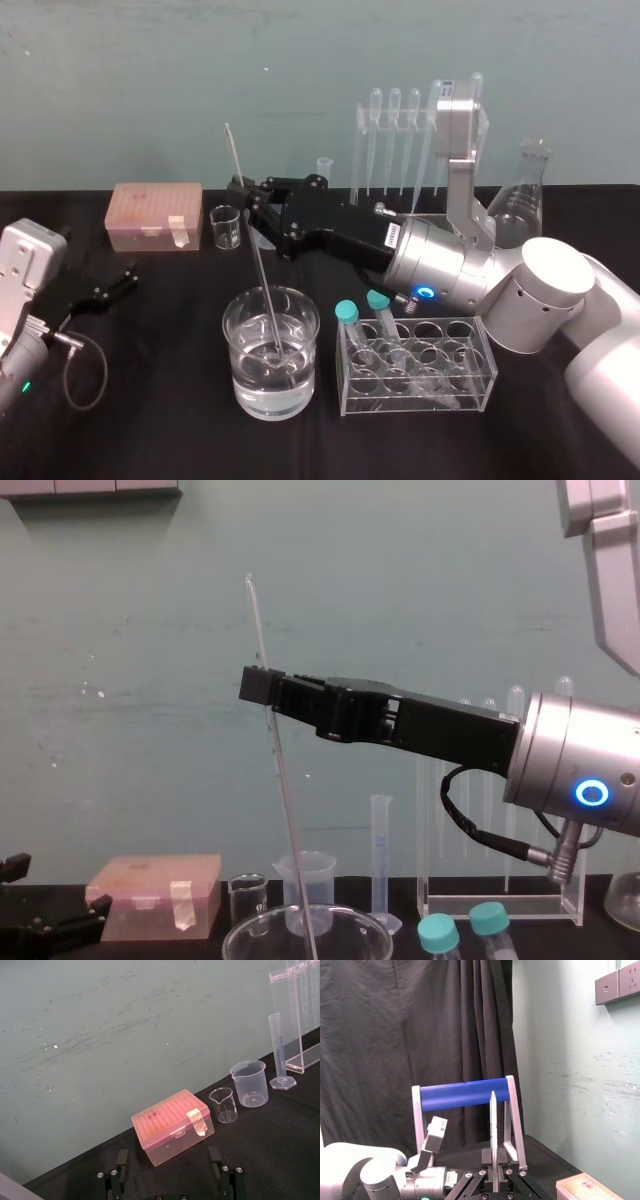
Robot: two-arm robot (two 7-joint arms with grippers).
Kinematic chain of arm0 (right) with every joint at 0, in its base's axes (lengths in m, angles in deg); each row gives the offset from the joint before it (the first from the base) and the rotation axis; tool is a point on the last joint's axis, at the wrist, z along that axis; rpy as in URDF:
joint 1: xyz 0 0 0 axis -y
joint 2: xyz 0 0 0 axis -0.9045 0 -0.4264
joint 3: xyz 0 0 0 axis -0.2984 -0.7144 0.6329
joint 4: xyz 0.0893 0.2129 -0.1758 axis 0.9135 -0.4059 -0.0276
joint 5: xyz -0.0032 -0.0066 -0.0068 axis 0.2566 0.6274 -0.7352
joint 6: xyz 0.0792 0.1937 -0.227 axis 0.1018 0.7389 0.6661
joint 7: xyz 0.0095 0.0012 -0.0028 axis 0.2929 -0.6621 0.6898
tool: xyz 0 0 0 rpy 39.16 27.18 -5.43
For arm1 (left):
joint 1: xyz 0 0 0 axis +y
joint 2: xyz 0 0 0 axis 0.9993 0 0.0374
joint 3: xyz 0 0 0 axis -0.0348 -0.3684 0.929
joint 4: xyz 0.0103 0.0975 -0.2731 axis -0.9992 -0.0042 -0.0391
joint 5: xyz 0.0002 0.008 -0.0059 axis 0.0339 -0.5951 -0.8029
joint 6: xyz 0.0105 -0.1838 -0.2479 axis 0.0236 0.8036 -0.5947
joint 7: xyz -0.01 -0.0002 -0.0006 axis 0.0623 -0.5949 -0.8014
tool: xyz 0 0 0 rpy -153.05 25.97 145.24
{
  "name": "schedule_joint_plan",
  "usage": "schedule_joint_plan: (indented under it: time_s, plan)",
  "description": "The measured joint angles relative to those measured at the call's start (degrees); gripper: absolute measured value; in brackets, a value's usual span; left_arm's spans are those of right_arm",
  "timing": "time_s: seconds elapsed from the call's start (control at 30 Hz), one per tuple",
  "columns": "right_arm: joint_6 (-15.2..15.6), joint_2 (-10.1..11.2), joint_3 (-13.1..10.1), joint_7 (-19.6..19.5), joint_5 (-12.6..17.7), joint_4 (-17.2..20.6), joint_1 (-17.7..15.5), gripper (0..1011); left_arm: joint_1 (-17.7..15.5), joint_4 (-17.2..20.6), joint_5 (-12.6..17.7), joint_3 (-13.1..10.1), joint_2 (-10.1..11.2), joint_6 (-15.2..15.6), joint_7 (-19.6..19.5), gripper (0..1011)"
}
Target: Hold the thermometer with one hand and immerse one end into the beaker, then reinsert it into the test tube rack.
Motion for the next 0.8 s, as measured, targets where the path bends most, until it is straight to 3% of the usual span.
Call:
schedule_joint_plan:
  time_s: [0.8]
  plan:
    - [-0.12, 0.29, -0.16, 0.23, 0.22, 0.58, -0.45, 56, 0.00, 0.00, 0.00, 0.00, 0.00, 0.00, 0.00, 1008]
